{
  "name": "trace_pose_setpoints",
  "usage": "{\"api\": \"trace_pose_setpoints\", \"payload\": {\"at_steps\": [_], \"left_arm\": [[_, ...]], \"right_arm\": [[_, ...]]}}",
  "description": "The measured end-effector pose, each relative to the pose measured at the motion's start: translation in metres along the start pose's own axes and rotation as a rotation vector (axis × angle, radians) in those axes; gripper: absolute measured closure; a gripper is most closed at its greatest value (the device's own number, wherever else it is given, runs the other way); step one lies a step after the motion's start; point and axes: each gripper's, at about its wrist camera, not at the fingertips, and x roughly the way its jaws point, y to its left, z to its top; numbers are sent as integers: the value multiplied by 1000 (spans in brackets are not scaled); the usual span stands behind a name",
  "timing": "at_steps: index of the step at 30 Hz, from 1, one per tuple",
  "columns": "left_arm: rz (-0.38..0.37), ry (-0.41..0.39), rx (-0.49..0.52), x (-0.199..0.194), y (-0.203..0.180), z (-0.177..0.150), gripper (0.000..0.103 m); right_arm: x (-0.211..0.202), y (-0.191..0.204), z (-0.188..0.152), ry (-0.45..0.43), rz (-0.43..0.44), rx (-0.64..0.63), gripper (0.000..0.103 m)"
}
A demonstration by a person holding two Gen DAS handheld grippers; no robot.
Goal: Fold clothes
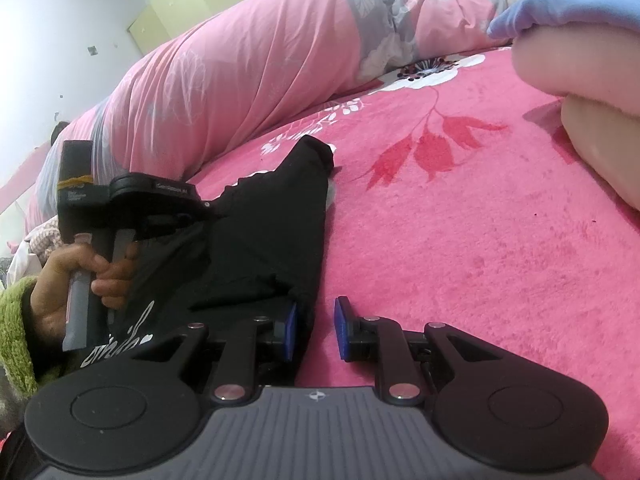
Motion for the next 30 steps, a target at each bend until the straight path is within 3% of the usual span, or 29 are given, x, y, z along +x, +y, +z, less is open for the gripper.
{"api": "trace_pose_setpoints", "payload": {"at_steps": [1,3,6,9,14,15,20,21,23,25,30], "left_arm": [[-1,-21,16,-7,0,-1,85],[2,-83,82,-24,-2,-5,78],[-42,-149,292,-58,-19,-20,77],[-159,-137,566,-85,-46,-47,74],[-185,-120,944,-93,-83,-103,73],[-163,-124,980,-90,-87,-109,73],[-113,-95,1033,-78,-92,-120,74],[-111,-93,1030,-79,-92,-120,77],[-108,-88,1025,-80,-92,-120,94],[-105,-83,1020,-81,-91,-120,100],[-144,-77,1007,-99,-94,-115,101]], "right_arm": [[0,0,0,0,1,1,82],[0,-1,0,0,2,1,82],[-1,-2,0,0,6,6,82],[-1,-3,0,0,9,10,82],[-1,-4,1,-1,15,18,82],[-1,-5,1,-1,16,19,82],[-2,-6,1,-1,22,27,82],[-2,-6,1,-2,23,27,82],[-2,-6,0,-3,23,28,82],[-2,-6,0,-4,23,28,82],[-1,-6,0,-5,22,27,82]]}}
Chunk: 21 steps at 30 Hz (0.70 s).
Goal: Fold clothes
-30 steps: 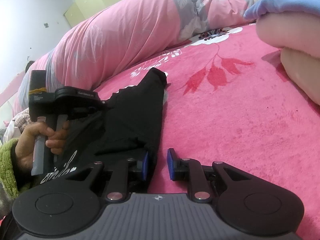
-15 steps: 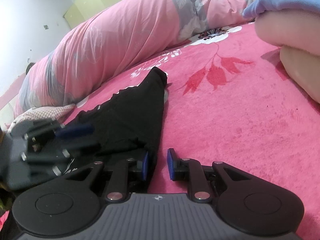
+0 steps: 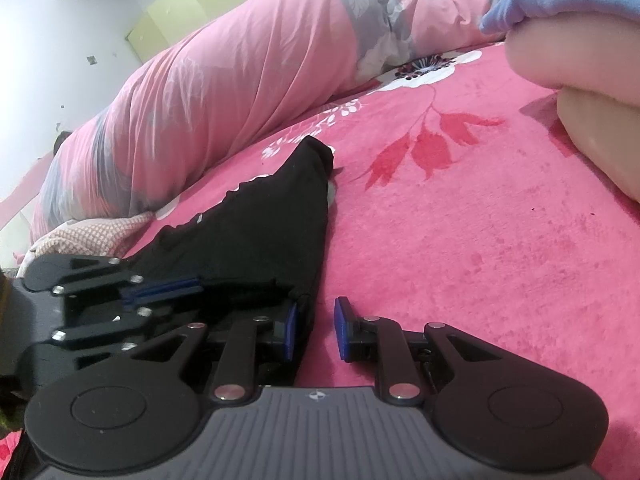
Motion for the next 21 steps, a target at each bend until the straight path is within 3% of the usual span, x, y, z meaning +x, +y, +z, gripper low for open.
{"api": "trace_pose_setpoints", "payload": {"at_steps": [12,17,21], "left_arm": [[-73,46,84,-2,-13,-10,99],[-136,29,-6,-17,5,-10,87],[-190,12,-62,-32,19,-13,83]], "right_arm": [[-19,-6,1,-22,16,1,81],[-34,2,12,-87,0,-11,81],[-15,28,23,-67,-18,-65,83]]}}
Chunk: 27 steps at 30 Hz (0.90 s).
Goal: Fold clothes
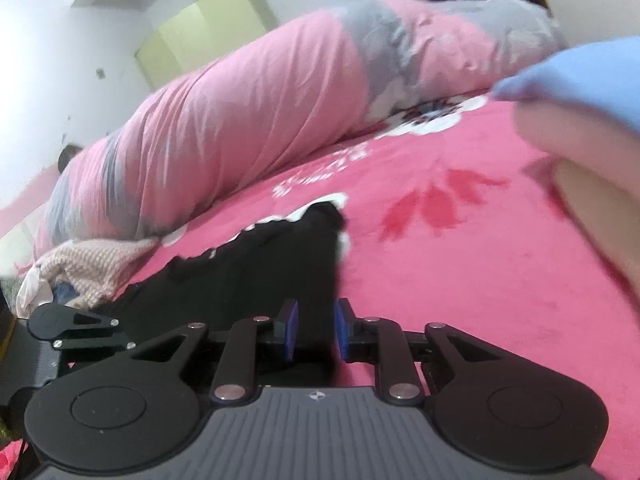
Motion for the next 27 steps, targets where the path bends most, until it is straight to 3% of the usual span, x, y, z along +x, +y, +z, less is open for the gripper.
{"api": "trace_pose_setpoints", "payload": {"at_steps": [3,9,12,16,19,21,24,27], "left_arm": [[11,-16,-55,-2,10,0,83],[124,21,-173,38,30,1,82],[130,24,-197,49,35,-4,81],[141,29,-131,39,27,-6,81],[150,66,-56,30,21,-6,77],[152,86,-63,21,24,-1,73],[210,73,-156,14,39,12,72],[256,35,-308,17,62,34,69]], "right_arm": [[18,16,-9,66,-49,-119,83],[10,11,-26,142,-52,-169,83],[0,9,-27,146,-51,-160,83],[-9,14,-12,101,-55,-135,82],[5,34,7,85,-62,-163,82],[18,48,9,87,-74,-222,82],[42,51,-16,181,-71,-291,82],[40,53,-35,160,-76,-360,82]]}}
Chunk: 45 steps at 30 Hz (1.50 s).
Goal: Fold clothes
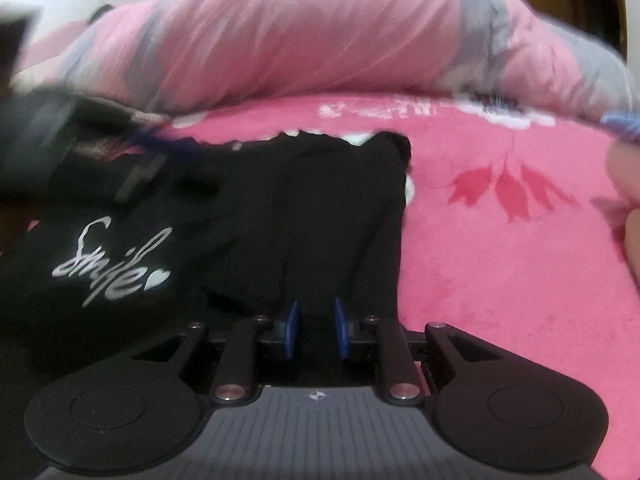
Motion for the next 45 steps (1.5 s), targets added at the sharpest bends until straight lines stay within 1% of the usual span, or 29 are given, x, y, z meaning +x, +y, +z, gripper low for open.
{"api": "trace_pose_setpoints", "payload": {"at_steps": [2,4,6,9,11,14,18,20,21,22,24,28,30,33,35,36,37,38,41,45], "left_arm": [[22,-33,-85,15,3,17,67],[45,-70,-137,33,1,29,65],[25,-73,-182,54,-3,40,63],[19,-36,-203,87,-7,57,59],[3,4,-239,108,-6,69,58],[5,52,-271,131,-3,85,58],[18,141,-256,155,0,95,58],[24,181,-238,162,1,97,60],[27,198,-234,165,1,97,63],[22,210,-236,167,2,98,67],[3,238,-244,172,3,98,69],[-33,266,-274,175,5,100,70],[-71,279,-284,174,5,101,70],[-79,293,-248,173,1,102,69],[-56,292,-260,173,1,102,78],[-44,291,-266,173,1,102,92],[-32,290,-273,173,1,102,96],[-20,290,-279,173,1,101,97],[-23,258,-450,169,16,99,99],[-60,220,-714,171,38,89,100]], "right_arm": [[-1,-2,-2,-4,14,2,81],[-1,-9,-4,-9,47,38,81],[-1,-16,-5,-14,75,74,81],[-1,-17,-6,-20,84,82,81],[-2,-17,-6,-23,85,83,81],[-3,-19,-7,-26,96,96,81],[-4,-21,-8,-29,106,108,81],[-4,-22,-8,-29,108,111,81],[-4,-22,-8,-29,108,112,81],[-4,-22,-8,-29,109,113,81],[-4,-23,-8,-29,111,116,81],[-4,-25,-8,-30,119,127,81],[-4,-25,-8,-30,121,129,81],[-3,-25,-9,-30,121,130,81],[-3,-25,-9,-31,121,131,81],[-3,-25,-9,-31,122,132,81],[-3,-26,-9,-31,123,133,81],[-3,-26,-9,-31,124,134,81],[-4,-26,-9,-31,125,135,81],[-4,-25,-9,-31,124,136,81]]}}
